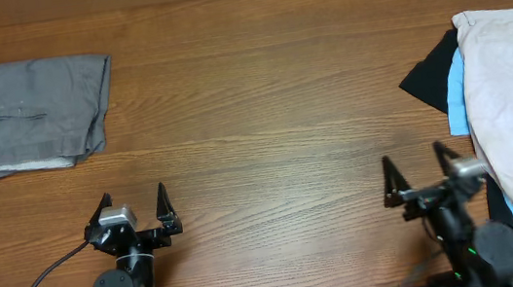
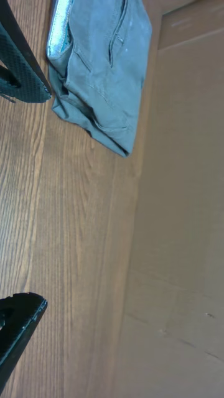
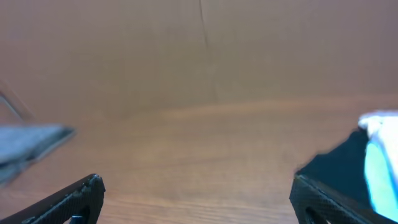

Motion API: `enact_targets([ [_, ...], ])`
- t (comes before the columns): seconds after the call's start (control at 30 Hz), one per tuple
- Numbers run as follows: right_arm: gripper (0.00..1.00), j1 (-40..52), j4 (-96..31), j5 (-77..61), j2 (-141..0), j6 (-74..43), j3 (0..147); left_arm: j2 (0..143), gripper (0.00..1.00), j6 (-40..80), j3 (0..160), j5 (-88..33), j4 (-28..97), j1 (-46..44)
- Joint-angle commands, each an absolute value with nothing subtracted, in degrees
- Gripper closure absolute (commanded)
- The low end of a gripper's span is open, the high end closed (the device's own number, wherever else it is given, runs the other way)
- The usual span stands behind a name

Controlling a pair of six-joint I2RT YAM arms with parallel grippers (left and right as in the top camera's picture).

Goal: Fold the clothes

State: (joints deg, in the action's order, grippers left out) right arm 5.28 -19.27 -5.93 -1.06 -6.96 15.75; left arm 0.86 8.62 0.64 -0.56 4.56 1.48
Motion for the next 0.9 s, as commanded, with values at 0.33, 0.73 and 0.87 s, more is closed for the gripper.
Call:
enact_targets([
  [0.33,0.0,5.1,-40.8,-2.1,-29.9,-7.9,58.3,0.3,0.0,7.5,0.3,0.2,4.4,1.2],
  [0.73,0.0,4.1,-54.6,18.8,-73.5,1.6,90.5,0.3,0.0,7.5,0.3,0.2,4.4,1.2],
  [0.87,0.0,-0.1,-53.6,21.8,-86.8,2.0,97.9,0.3,0.0,7.5,0.3,0.2,4.4,1.2],
])
